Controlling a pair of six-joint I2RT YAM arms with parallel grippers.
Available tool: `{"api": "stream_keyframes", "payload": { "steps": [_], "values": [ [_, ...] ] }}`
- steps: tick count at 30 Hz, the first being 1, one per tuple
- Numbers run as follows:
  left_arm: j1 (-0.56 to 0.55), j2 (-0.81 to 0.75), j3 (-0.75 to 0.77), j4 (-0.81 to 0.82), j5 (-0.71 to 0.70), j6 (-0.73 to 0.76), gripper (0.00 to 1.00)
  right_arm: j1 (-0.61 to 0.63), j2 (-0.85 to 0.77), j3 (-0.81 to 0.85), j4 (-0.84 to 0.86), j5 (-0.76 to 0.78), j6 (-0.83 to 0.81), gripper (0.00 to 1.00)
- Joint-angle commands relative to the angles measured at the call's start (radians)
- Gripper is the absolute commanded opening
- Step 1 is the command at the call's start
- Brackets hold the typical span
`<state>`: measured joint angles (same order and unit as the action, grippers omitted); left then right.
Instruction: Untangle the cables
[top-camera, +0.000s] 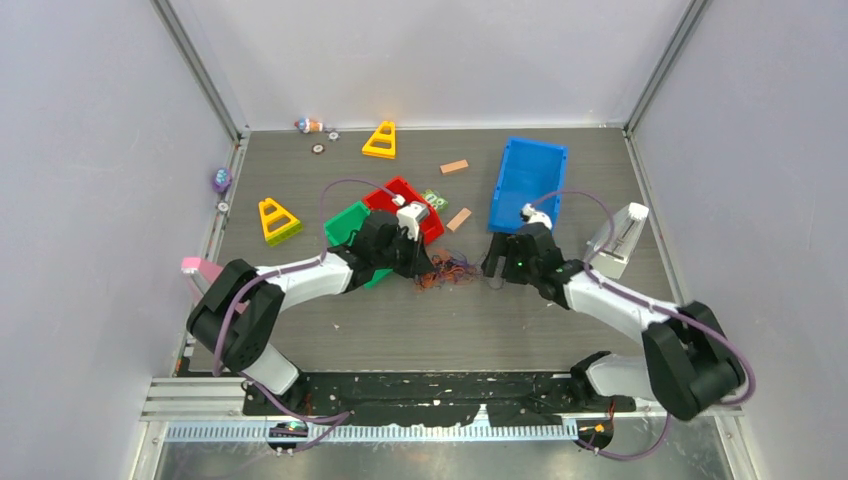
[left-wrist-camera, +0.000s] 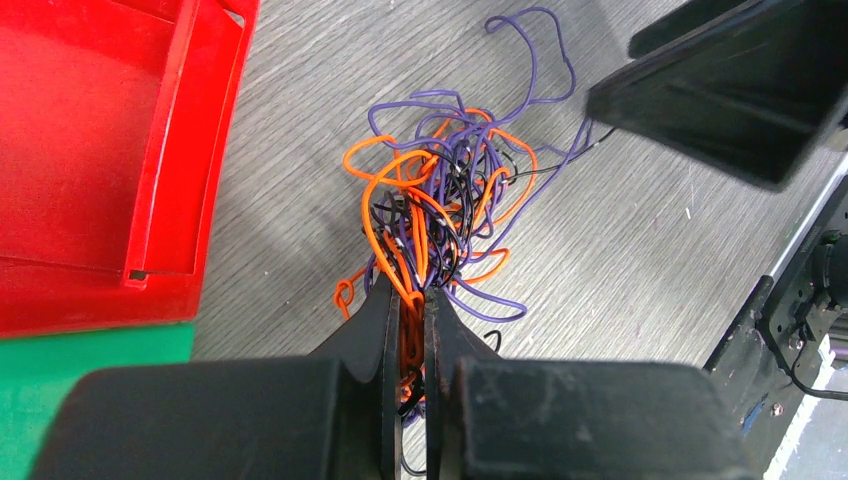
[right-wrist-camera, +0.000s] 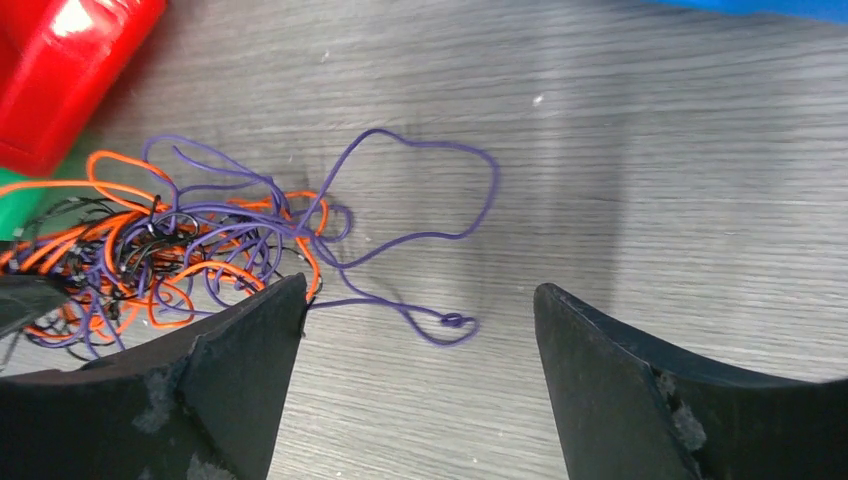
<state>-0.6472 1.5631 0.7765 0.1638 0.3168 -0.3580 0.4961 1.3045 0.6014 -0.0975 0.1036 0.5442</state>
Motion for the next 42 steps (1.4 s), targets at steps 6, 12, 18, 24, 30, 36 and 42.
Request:
{"api": "stream_keyframes", "payload": {
  "steps": [6, 12, 18, 24, 30, 36, 42],
  "values": [
    [-0.003, 0.009, 0.044, 0.001, 0.005, 0.015, 0.00, -0.208, -0.272, -0.113, 0.032, -0.145, 0.019, 0.88],
    [-0.004, 0.011, 0.047, -0.004, 0.002, 0.019, 0.00, -0.252, -0.225, -0.139, 0.051, -0.203, 0.028, 0.74],
    [-0.004, 0.014, 0.049, -0.004, 0.004, 0.020, 0.00, -0.243, -0.096, -0.132, 0.173, -0.358, 0.055, 0.79],
    [-0.004, 0.011, 0.049, -0.007, 0.001, 0.022, 0.00, -0.183, -0.007, -0.090, 0.155, -0.341, 0.022, 0.79],
    [-0.004, 0.011, 0.050, -0.009, 0.001, 0.022, 0.00, -0.154, 0.014, -0.062, 0.113, -0.257, -0.011, 0.66],
    [-0.004, 0.011, 0.052, -0.010, 0.002, 0.025, 0.00, -0.057, 0.051, 0.040, -0.002, -0.122, -0.161, 0.69],
    [-0.004, 0.014, 0.056, -0.016, 0.006, 0.030, 0.00, 0.029, 0.109, 0.166, -0.089, 0.041, -0.362, 0.73]
  ]
}}
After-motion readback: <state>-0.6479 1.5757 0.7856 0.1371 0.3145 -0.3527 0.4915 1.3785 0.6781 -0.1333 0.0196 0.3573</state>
